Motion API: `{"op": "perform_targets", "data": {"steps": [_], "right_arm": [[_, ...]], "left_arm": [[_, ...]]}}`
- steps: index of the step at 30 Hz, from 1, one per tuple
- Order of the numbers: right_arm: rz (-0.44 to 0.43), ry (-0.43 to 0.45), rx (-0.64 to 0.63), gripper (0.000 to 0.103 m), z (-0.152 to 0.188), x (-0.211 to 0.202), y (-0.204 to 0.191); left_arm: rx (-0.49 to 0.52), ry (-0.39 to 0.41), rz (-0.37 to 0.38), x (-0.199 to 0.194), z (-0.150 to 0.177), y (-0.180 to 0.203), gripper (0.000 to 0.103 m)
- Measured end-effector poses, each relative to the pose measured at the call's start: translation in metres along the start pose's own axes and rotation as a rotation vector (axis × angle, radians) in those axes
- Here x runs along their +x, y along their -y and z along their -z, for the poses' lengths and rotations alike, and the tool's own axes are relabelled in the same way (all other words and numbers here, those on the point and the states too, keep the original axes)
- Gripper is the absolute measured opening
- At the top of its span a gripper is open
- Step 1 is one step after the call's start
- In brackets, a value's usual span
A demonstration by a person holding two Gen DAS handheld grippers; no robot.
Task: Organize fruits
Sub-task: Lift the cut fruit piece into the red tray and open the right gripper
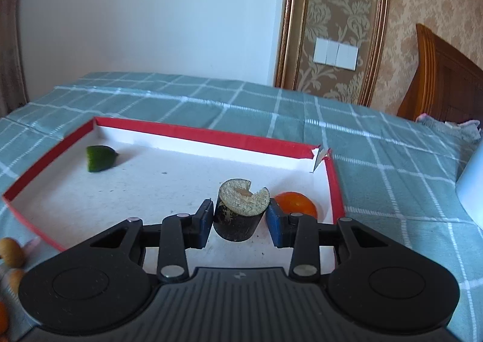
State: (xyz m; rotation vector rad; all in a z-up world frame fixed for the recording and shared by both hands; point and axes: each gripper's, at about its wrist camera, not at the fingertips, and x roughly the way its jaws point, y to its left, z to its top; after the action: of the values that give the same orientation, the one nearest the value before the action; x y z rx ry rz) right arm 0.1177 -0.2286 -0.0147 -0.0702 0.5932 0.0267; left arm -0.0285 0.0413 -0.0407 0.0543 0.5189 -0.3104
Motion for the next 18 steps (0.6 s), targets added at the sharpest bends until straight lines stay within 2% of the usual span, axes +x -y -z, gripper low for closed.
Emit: {"op": "perform_targets", "data": {"steps": [18], "right_arm": [[-0.021,-0.043,-0.011,0.039,0.002,0.013,-0.003]], "left_arm": [[0.000,0.000,0.000,0.000,0.000,0.000,0.103]]}}
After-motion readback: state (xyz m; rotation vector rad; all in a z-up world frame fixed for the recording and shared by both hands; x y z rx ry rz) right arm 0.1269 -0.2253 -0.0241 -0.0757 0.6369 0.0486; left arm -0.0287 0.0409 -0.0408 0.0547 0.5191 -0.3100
